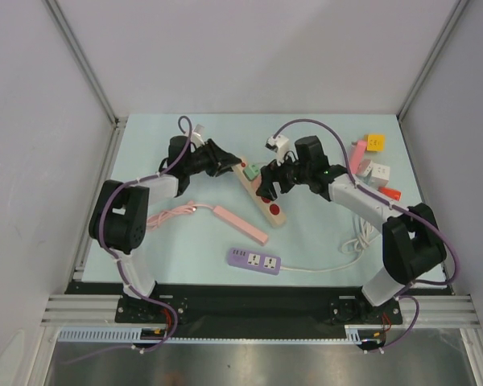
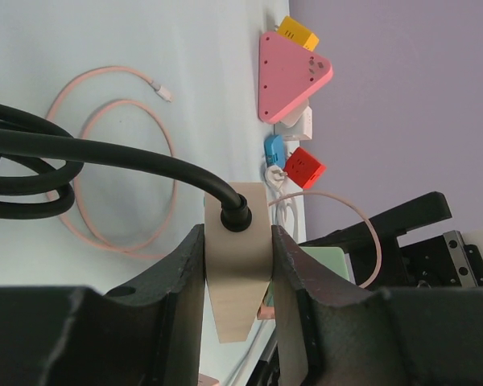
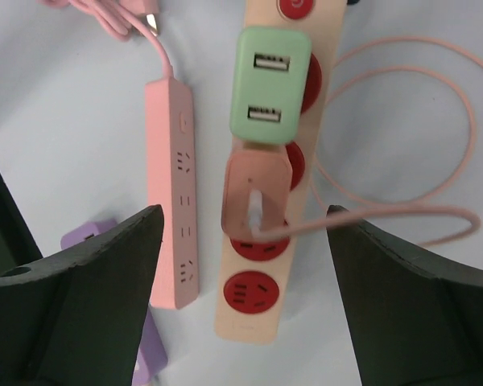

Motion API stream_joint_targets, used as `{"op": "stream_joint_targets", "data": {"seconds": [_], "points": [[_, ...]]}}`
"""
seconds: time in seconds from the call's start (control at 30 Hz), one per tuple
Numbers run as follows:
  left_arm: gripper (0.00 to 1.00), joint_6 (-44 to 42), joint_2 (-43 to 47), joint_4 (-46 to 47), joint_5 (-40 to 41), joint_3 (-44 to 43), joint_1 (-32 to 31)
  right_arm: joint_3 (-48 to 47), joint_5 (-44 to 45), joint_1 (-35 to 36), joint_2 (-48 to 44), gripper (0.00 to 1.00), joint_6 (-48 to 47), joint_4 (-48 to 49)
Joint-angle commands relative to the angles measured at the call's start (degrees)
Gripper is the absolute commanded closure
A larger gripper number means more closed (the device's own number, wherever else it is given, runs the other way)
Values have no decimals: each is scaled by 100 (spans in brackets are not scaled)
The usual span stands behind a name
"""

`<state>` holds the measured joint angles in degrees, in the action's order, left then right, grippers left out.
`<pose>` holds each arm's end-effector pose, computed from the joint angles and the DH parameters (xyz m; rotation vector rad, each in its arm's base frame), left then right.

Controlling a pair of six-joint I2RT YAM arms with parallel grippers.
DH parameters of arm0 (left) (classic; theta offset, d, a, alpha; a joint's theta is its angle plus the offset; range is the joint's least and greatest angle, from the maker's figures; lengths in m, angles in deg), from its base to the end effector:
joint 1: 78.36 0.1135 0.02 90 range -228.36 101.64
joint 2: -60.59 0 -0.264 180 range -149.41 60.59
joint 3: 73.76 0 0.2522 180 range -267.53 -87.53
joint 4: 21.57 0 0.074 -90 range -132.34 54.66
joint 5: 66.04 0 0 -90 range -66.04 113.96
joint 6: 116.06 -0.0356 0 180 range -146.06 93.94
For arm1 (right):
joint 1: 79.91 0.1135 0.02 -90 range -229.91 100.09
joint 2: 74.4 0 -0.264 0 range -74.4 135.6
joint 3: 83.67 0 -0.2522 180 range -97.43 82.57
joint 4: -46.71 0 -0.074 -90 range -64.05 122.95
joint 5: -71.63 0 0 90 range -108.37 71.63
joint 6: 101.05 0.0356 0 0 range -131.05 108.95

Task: Pull the plug off the socket

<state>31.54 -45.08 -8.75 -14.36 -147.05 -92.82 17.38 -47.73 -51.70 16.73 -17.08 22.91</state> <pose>0.3821 -0.1213 0.1985 -0.2883 2.1077 -1.4385 0.3061 0.1840 0.2625 -0.9254 2.0095 0.7787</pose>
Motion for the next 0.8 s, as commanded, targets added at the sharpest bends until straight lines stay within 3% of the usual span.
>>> {"op": "stream_joint_targets", "data": {"seconds": [0.0,0.13,0.23,0.27,0.33,0.37,0.43,0.57,0.63,0.67,0.77], "points": [[100,427,503,769,-263,11,-83,-336,168,202,255,13,391,477],[100,541,529,865,-272,73,-92,-696,159,238,580,21,558,354],[100,524,565,857,-272,108,-92,-793,194,238,677,35,567,240],[100,506,582,839,-246,125,-92,-820,203,247,669,50,576,214],[100,463,600,795,-211,126,-92,-838,212,255,669,66,567,170],[100,454,617,787,-184,126,-92,-899,212,256,686,85,541,135],[100,357,644,716,-123,117,-92,-978,221,264,678,99,497,-75],[99,111,775,488,-17,56,-110,-961,370,229,547,100,304,-121],[82,-46,820,277,-17,-32,-162,-934,335,212,511,100,181,-121],[68,-91,828,198,-17,-59,-215,-926,265,212,493,100,154,-112],[52,-232,785,-83,-61,-208,-320,-908,212,212,467,100,101,-77]]}}
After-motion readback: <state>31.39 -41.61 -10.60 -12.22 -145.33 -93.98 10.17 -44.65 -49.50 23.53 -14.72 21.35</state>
